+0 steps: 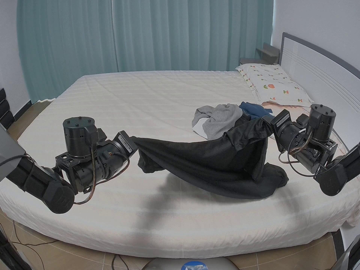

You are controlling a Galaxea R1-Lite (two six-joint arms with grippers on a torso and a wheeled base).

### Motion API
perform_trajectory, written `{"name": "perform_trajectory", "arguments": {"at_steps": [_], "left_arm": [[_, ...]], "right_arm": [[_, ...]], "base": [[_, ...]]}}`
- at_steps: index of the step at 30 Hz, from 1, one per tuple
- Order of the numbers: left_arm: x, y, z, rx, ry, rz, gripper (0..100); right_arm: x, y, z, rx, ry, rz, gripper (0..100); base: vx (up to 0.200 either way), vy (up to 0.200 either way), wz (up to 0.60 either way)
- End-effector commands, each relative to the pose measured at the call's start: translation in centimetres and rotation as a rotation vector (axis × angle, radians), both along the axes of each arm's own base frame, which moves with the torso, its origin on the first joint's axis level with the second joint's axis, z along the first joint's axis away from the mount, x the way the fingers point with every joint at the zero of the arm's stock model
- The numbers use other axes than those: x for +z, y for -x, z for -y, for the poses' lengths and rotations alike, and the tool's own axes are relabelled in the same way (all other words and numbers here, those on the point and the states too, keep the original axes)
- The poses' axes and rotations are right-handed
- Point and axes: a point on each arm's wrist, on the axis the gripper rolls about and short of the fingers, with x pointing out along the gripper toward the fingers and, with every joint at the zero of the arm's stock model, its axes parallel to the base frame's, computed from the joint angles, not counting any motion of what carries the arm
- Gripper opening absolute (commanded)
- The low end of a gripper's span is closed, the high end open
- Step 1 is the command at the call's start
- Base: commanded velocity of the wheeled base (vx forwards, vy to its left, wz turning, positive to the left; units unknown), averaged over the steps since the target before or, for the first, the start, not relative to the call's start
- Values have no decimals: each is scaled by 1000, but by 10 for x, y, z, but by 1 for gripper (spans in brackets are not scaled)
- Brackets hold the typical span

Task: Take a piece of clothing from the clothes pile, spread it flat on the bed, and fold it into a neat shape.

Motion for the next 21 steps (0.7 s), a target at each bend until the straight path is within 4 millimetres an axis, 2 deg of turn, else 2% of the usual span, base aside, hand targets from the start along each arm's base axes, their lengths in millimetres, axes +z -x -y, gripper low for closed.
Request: {"name": "perform_trajectory", "arguments": {"at_steps": [1,10,21], "left_arm": [[1,0,-1,2,2,3,0],[3,0,-4,10,5,7,0],[7,-2,-8,24,12,21,0]], "right_arm": [[1,0,0,1,-1,2,0],[-2,-1,-1,-1,2,-5,0],[6,2,1,-2,-19,59,0]], "base": [[0,200,0],[0,200,0],[0,200,0]]}}
